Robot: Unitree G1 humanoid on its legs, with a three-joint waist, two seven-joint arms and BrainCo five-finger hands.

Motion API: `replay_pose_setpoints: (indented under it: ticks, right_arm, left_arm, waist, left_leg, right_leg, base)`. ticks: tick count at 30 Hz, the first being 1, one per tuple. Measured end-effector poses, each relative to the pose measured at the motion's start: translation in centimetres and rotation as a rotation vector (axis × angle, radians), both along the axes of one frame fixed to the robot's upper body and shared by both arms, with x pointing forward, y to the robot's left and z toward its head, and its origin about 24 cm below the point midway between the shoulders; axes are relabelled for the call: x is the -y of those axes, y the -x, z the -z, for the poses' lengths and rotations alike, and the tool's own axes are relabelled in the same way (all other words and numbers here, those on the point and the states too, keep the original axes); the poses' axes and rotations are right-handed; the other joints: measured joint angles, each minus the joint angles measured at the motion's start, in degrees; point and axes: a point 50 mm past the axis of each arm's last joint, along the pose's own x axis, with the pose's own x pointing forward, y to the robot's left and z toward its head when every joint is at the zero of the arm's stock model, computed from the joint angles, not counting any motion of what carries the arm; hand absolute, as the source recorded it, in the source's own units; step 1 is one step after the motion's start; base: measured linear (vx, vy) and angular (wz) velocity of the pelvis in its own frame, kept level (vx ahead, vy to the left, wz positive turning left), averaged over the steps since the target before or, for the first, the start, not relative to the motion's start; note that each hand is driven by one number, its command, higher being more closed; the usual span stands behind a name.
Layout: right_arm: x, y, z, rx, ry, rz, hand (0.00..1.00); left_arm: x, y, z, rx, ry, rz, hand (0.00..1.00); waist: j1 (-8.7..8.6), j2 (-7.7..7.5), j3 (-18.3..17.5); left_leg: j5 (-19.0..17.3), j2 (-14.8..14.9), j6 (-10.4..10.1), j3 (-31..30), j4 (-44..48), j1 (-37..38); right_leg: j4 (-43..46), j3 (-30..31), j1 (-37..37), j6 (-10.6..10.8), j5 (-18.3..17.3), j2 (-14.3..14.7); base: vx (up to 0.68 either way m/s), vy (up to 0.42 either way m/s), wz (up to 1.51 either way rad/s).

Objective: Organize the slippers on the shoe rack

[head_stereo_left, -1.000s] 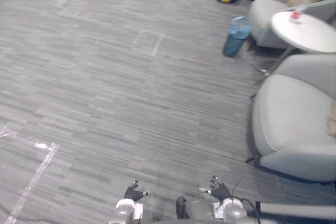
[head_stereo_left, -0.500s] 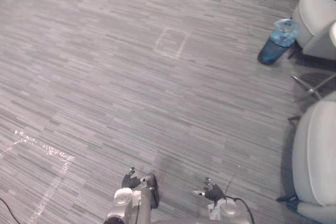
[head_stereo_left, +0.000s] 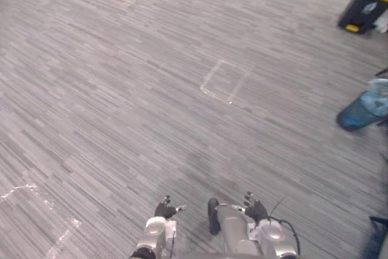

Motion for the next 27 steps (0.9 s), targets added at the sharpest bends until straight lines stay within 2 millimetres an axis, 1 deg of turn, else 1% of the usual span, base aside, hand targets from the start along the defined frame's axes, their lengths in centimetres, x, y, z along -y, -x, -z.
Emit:
replay_pose_setpoints:
  ticks: [1,2,3,4,5,6,7,8,9,10,11,12,13,14,15,16,17,18,19,20,21,22,23,24,25,26,27]
  right_arm:
    - [0.0,0.1,0.1,-0.007,0.004,-0.003,0.00]
    - [0.0,0.3,0.2,-0.020,0.008,-0.009,0.00]
    - [-0.3,0.5,0.3,-0.030,0.010,-0.024,0.00]
    - [-0.7,0.7,0.4,-0.038,0.009,-0.041,0.00]
    - [-0.9,0.9,0.5,-0.045,0.010,-0.056,0.00]
    - [-1.3,0.9,0.6,-0.048,0.003,-0.062,0.00]
    - [-1.7,0.9,0.6,-0.049,-0.007,-0.061,0.00]
    - [-1.9,1.1,0.7,-0.053,-0.013,-0.060,0.00]
    - [-1.9,1.2,0.7,-0.056,-0.014,-0.061,0.00]
    - [-1.5,1.5,0.9,-0.068,-0.005,-0.058,0.00]
    - [-1.2,1.9,1.2,-0.094,0.007,-0.063,0.00]
    - [-1.8,2.0,1.4,-0.112,-0.004,-0.065,0.00]
    - [-1.9,2.0,1.5,-0.115,-0.007,-0.068,0.00]
    - [-1.8,2.5,1.6,-0.128,-0.008,-0.063,0.00]
    - [-1.7,2.9,1.7,-0.139,-0.010,-0.053,0.00]
    - [-1.7,3.1,1.8,-0.149,-0.013,-0.051,0.00]
    - [-1.7,3.1,1.8,-0.148,-0.014,-0.049,0.00]
    - [-1.3,3.0,1.7,-0.142,-0.010,-0.047,0.00]
    - [-1.1,2.9,1.6,-0.133,-0.009,-0.039,0.00]
    - [-1.0,2.6,1.5,-0.116,-0.006,-0.035,0.00]
    - [-0.8,2.0,1.1,-0.084,-0.004,-0.037,0.00]
    - [-0.7,1.8,1.0,-0.074,-0.007,-0.028,0.00]
    - [-0.8,1.6,0.9,-0.061,-0.012,-0.018,0.00]
    - [-0.9,1.4,0.8,-0.053,-0.018,-0.013,0.00]
    - [-0.9,1.3,0.8,-0.050,-0.022,-0.007,0.00]
    - [-0.8,1.3,0.8,-0.048,-0.023,-0.001,0.00]
    - [-0.7,1.2,0.7,-0.042,-0.027,0.009,0.00]
  left_arm:
    - [-0.4,0.1,0.0,0.002,0.001,-0.026,0.00]
    - [-0.8,0.3,-0.1,0.009,0.000,-0.057,0.00]
    - [-1.1,0.5,-0.1,0.010,-0.004,-0.076,0.00]
    - [-1.3,0.6,-0.2,0.021,-0.007,-0.095,0.00]
    - [-1.4,0.6,-0.2,0.027,-0.008,-0.101,0.00]
    - [-1.4,0.4,-0.4,0.041,-0.006,-0.105,0.00]
    - [-1.5,0.2,-0.5,0.052,-0.005,-0.111,0.00]
    - [-1.5,0.2,-0.6,0.056,-0.003,-0.117,0.00]
    - [-1.4,0.2,-0.6,0.057,-0.002,-0.115,0.00]
    - [-1.3,0.2,-0.6,0.061,-0.004,-0.103,0.00]
    - [-1.3,0.4,-0.5,0.059,-0.016,-0.078,0.00]
    - [-1.9,0.3,-0.5,0.054,-0.039,-0.058,0.00]
    - [-2.2,0.4,-0.4,0.044,-0.053,-0.044,0.00]
    - [-2.6,0.6,-0.2,0.031,-0.063,-0.043,0.00]
    - [-2.9,0.6,-0.3,0.031,-0.072,-0.039,0.00]
    - [-3.0,0.5,-0.3,0.027,-0.075,-0.036,0.00]
    - [-3.3,0.8,-0.1,0.011,-0.085,-0.036,0.00]
    - [-3.3,0.9,0.0,-0.006,-0.085,-0.035,0.00]
    - [-3.1,1.2,0.2,-0.019,-0.079,-0.035,0.00]
    - [-2.9,1.5,0.4,-0.035,-0.074,-0.031,0.00]
    - [-2.7,1.6,0.5,-0.043,-0.067,-0.029,0.00]
    - [-2.7,1.6,0.5,-0.044,-0.067,-0.030,0.00]
    - [-2.7,1.4,0.4,-0.041,-0.067,-0.030,0.00]
    - [-2.6,1.1,0.3,-0.035,-0.064,-0.026,0.00]
    - [-2.4,1.1,0.4,-0.036,-0.058,-0.024,0.00]
    - [-2.1,1.0,0.4,-0.036,-0.049,-0.021,0.00]
    - [-1.8,1.0,0.4,-0.034,-0.046,-0.010,0.00]
  waist:
    - [0.36,0.30,0.04]
    - [1.20,0.46,0.17]
    - [2.26,0.35,0.18]
    - [3.03,-0.18,0.06]
    - [3.61,-0.64,-0.14]
    - [4.01,-0.52,-0.26]
    - [4.76,-0.54,-0.30]
    - [5.22,-0.74,-0.27]
    - [5.40,-0.77,-0.25]
    - [5.48,-0.20,-0.58]
    - [6.08,0.77,-1.06]
    - [6.17,-1.33,-1.85]
    - [5.14,-2.00,-2.94]
    - [5.01,-3.72,-3.75]
    - [4.99,-4.88,-3.64]
    - [5.02,-5.67,-3.12]
    - [4.89,-5.93,-2.50]
    - [4.64,-5.70,-2.18]
    - [4.35,-5.57,-2.06]
    - [3.99,-4.63,-1.76]
    - [3.10,-3.84,-1.47]
    - [2.79,-3.69,-1.51]
    - [2.58,-3.70,-1.52]
    - [2.57,-4.17,-1.47]
    - [2.49,-4.35,-1.46]
    - [2.30,-4.31,-1.50]
    - [1.85,-4.01,-1.51]
  left_leg:
    - [1.64,1.65,-1.07,0.23,7.17,-2.90]
    - [1.24,4.27,-0.20,2.62,16.48,-6.69]
    - [0.53,5.73,0.61,4.78,20.27,-8.99]
    - [-0.77,6.80,2.01,7.40,21.75,-12.39]
    - [-2.02,7.61,2.76,10.03,20.40,-15.76]
    - [-3.52,8.31,3.19,12.95,17.04,-18.49]
    - [-5.30,7.94,4.66,16.53,9.97,-20.13]
    - [-5.47,6.57,5.32,18.11,2.61,-20.87]
    - [-3.73,3.43,6.12,17.87,-9.07,-21.23]
    - [-0.66,0.92,6.05,15.53,-18.98,-21.23]
    - [7.45,-0.73,6.21,11.11,-24.49,-21.84]
    - [7.25,-2.91,8.26,10.79,-24.28,-21.50]
    - [6.97,-3.84,9.47,10.73,-24.91,-21.04]
    - [5.58,-4.95,10.25,11.94,-24.74,-20.46]
    - [3.71,-5.84,10.69,12.62,-24.78,-18.69]
    - [2.28,-6.59,10.87,13.23,-25.43,-15.94]
    - [0.58,-7.08,11.25,14.11,-27.20,-11.32]
    - [-1.06,-7.21,11.20,14.80,-27.98,-7.38]
    - [-1.87,-6.99,11.27,15.26,-29.21,-3.75]
    - [-2.09,-6.73,11.26,15.77,-30.99,-0.35]
    - [-2.78,-5.54,11.32,16.38,-34.11,4.43]
    - [-3.34,-4.94,11.13,16.56,-35.56,6.01]
    - [-4.57,-4.19,10.56,17.04,-36.67,7.53]
    - [-6.24,-3.81,9.35,17.50,-37.43,9.23]
    - [-7.71,-3.76,8.48,17.45,-37.36,10.48]
    - [-9.05,-3.79,8.11,17.43,-37.24,11.53]
    - [-10.23,-3.81,7.56,16.91,-37.15,12.53]
  right_leg:
    - [-1.46,-0.11,2.77,-0.57,-0.81,0.86]
    - [-4.00,0.01,7.45,-1.15,-1.73,2.12]
    - [-6.06,0.70,10.93,-1.46,-2.28,2.59]
    - [-9.31,1.36,15.40,-1.47,-2.61,2.59]
    - [-12.79,1.76,18.99,-1.39,-2.56,2.46]
    - [-15.62,2.33,22.54,-1.16,-2.42,2.25]
    - [-18.37,2.92,26.03,-0.52,-2.35,1.43]
    - [-19.43,3.34,28.09,0.28,-2.73,0.42]
    - [-20.21,4.04,30.13,1.36,-3.34,-0.81]
    - [-20.58,4.90,30.93,2.09,-3.76,-1.01]
    - [-20.42,7.33,32.04,3.14,-4.41,-0.63]
    - [-19.79,9.11,32.20,3.36,-4.43,-2.28]
    - [-17.46,9.75,31.02,4.61,-3.68,-3.79]
    - [-11.34,12.44,27.86,5.73,-2.80,-5.07]
    - [-3.96,14.09,25.27,7.11,-1.29,-5.51]
    - [5.07,15.28,22.60,8.19,1.80,-5.49]
    - [18.33,16.86,17.35,10.40,9.08,-5.67]
    - [27.88,16.70,12.69,9.72,8.90,-5.64]
    - [33.28,15.74,9.24,8.18,6.58,-5.50]
    - [35.28,14.39,6.01,7.19,4.26,-5.18]
    - [33.36,11.13,1.69,5.44,0.71,-4.06]
    - [30.82,9.46,-0.76,5.16,-0.66,-3.40]
    - [26.25,7.49,-3.49,5.20,-1.49,-2.65]
    - [17.87,5.14,-6.00,5.29,-1.20,-2.34]
    - [9.23,3.63,-6.85,4.94,0.28,-2.26]
    - [1.26,2.98,-6.72,4.37,2.71,-2.04]
    - [-2.52,3.18,-6.37,3.27,8.69,-1.47]
  base:
    - [0.73,-0.226,0.11]
    - [0.48,-0.120,-0.22]
    - [0.56,-0.115,-0.32]
    - [0.53,-0.084,-0.28]
    - [0.63,-0.069,-0.24]
    - [0.54,-0.029,-0.30]
    - [0.57,0.024,-0.36]
    - [0.59,0.070,-0.39]
    - [0.58,0.095,-0.35]
    - [0.56,0.157,-0.56]
    - [0.57,0.234,-0.57]
    - [0.60,0.250,-0.34]
    - [0.62,0.260,0.00]
    - [0.62,0.239,0.09]
    - [0.72,0.281,-0.08]
    - [0.70,0.243,-0.29]
    - [0.54,0.176,-0.45]
    - [0.51,0.144,-0.59]
    - [0.38,0.106,-0.53]
    - [0.55,0.130,-0.43]
    - [0.43,0.080,-0.26]
    - [0.42,0.058,-0.13]
    - [0.42,-0.021,-0.03]
    - [0.43,-0.050,-0.04]
    - [0.57,-0.114,-0.04]
    - [0.56,-0.143,0.06]
    - [0.60,-0.140,0.22]
